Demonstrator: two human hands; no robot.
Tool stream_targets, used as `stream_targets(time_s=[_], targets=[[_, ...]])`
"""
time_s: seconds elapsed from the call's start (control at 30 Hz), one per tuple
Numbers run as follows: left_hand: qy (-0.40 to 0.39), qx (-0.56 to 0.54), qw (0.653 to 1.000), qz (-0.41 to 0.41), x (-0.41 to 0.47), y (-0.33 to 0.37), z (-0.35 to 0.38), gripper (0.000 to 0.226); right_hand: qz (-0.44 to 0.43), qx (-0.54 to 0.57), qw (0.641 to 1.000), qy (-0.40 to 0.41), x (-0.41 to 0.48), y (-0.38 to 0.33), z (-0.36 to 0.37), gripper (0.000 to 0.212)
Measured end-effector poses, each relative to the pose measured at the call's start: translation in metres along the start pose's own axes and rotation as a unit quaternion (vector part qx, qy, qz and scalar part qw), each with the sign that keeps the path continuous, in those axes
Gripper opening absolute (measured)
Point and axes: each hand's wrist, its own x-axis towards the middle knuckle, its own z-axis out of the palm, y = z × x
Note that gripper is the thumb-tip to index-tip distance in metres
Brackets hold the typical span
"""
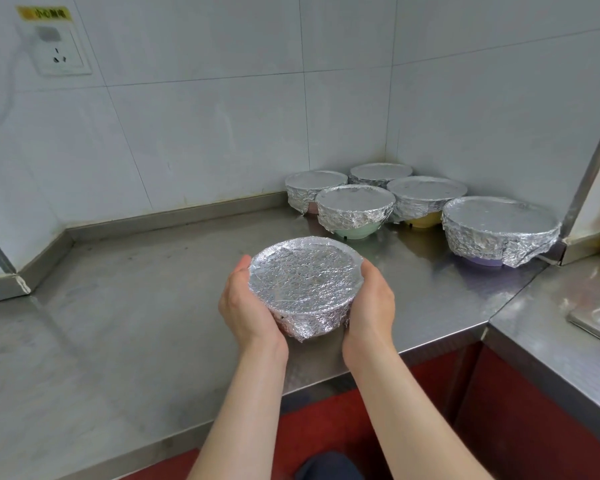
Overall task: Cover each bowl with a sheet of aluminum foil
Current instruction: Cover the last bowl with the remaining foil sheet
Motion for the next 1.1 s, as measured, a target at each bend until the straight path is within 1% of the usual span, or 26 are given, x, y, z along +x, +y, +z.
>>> stream_targets(time_s=[0.13, 0.33, 0.4, 0.5, 0.57, 0.63, 0.7, 0.87, 0.93, 1.03, 1.1], targets=[[-0.021, -0.008, 1.0, -0.018, -0.004, -0.011, 0.011, 0.028, -0.007, 0.001, 0.999, 0.038, 0.004, -0.01, -0.012, 0.044], [-0.058, 0.002, 0.997, -0.052, -0.016, -0.045, 0.05, 0.044, -0.017, 0.0, 0.995, 0.095, 0.02, -0.048, -0.045, 0.034], [-0.078, 0.013, 0.995, -0.06, -0.021, -0.061, 0.067, 0.039, -0.021, -0.003, 0.994, 0.106, 0.03, -0.063, -0.058, 0.032], [-0.11, 0.03, 0.992, -0.053, -0.022, -0.077, 0.085, 0.032, -0.018, -0.003, 0.995, 0.103, 0.046, -0.078, -0.071, 0.024], [-0.116, 0.042, 0.991, -0.043, -0.019, -0.085, 0.095, 0.031, -0.017, -0.001, 0.996, 0.091, 0.058, -0.082, -0.076, 0.03], [-0.117, 0.049, 0.991, -0.041, -0.016, -0.094, 0.107, 0.028, -0.015, 0.004, 0.995, 0.097, 0.074, -0.085, -0.081, 0.041], [-0.112, 0.055, 0.992, -0.037, -0.013, -0.099, 0.115, 0.026, -0.012, 0.002, 0.994, 0.108, 0.085, -0.086, -0.082, 0.046], [-0.097, 0.061, 0.993, -0.008, -0.005, -0.106, 0.131, 0.025, -0.014, 0.002, 0.992, 0.127, 0.101, -0.088, -0.082, 0.045], [-0.088, 0.084, 0.992, 0.017, -0.001, -0.109, 0.134, 0.026, -0.017, -0.002, 0.99, 0.139, 0.102, -0.089, -0.081, 0.048], [-0.092, 0.166, 0.977, 0.095, 0.002, -0.107, 0.129, 0.029, -0.038, -0.018, 0.986, 0.158, 0.098, -0.088, -0.086, 0.049], [-0.12, 0.223, 0.954, 0.159, 0.004, -0.103, 0.117, 0.026, -0.064, -0.036, 0.983, 0.171, 0.093, -0.088, -0.093, 0.039]])
